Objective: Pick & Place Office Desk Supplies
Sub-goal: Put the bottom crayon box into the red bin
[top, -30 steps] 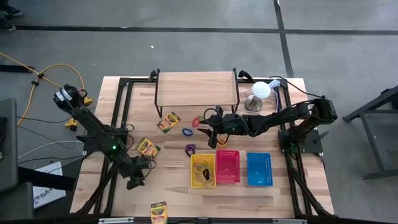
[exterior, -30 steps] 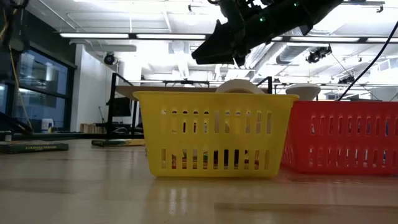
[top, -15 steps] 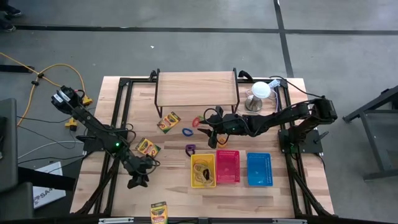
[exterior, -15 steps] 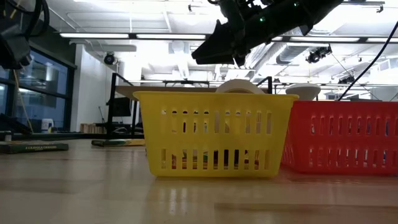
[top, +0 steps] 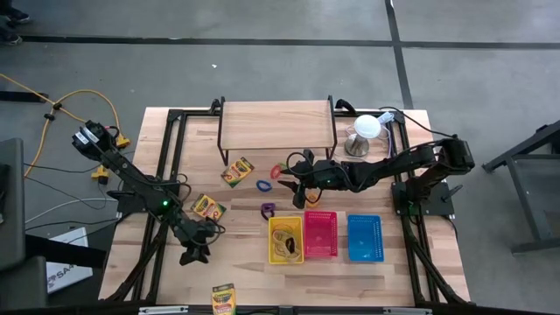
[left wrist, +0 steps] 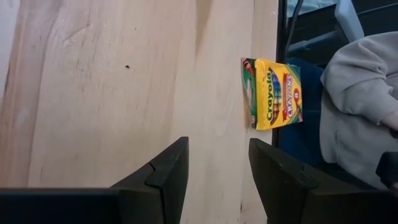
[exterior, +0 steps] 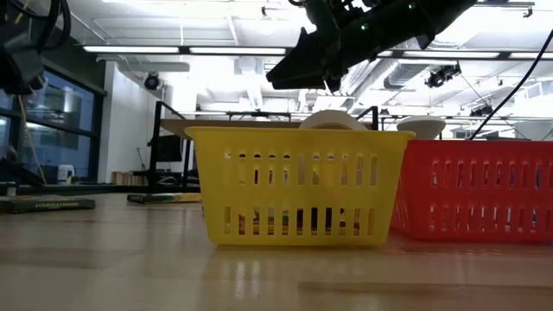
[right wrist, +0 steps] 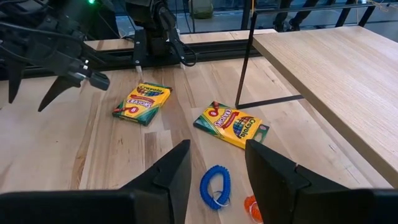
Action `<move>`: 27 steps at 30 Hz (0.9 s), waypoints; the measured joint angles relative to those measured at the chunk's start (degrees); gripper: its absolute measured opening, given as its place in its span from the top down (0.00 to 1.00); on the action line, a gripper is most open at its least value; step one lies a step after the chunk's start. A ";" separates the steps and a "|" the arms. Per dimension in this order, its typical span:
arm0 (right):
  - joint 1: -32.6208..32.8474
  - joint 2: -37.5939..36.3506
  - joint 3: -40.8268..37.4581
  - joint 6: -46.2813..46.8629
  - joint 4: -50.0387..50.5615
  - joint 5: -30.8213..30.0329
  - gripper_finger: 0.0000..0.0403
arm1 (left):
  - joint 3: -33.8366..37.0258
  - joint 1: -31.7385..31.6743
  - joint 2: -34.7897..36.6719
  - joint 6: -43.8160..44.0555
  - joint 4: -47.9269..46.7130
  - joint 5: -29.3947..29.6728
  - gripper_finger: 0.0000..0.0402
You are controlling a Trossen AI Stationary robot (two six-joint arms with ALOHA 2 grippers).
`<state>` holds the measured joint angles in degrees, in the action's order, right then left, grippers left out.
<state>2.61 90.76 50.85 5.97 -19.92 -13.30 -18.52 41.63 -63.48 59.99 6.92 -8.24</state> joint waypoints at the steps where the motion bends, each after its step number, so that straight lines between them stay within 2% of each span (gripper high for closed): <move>1: 0.01 0.00 0.00 0.00 0.00 0.00 0.65 | 0.00 0.00 0.00 0.00 0.24 0.01 0.59; 16: 0.02 0.00 0.00 -0.01 0.00 0.00 0.65 | -0.02 0.28 0.02 -4.77 4.88 -0.74 0.59; 24: 0.00 0.00 0.00 0.01 0.02 0.00 0.65 | -0.02 0.28 0.02 -5.89 11.00 -4.97 0.59; 27: 0.01 0.00 0.00 0.00 0.00 0.00 0.65 | -0.02 0.28 0.02 -3.23 11.95 -6.32 0.59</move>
<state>2.62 90.76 50.85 5.97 -19.92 -13.30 -18.55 41.91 -63.46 56.76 18.87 -14.56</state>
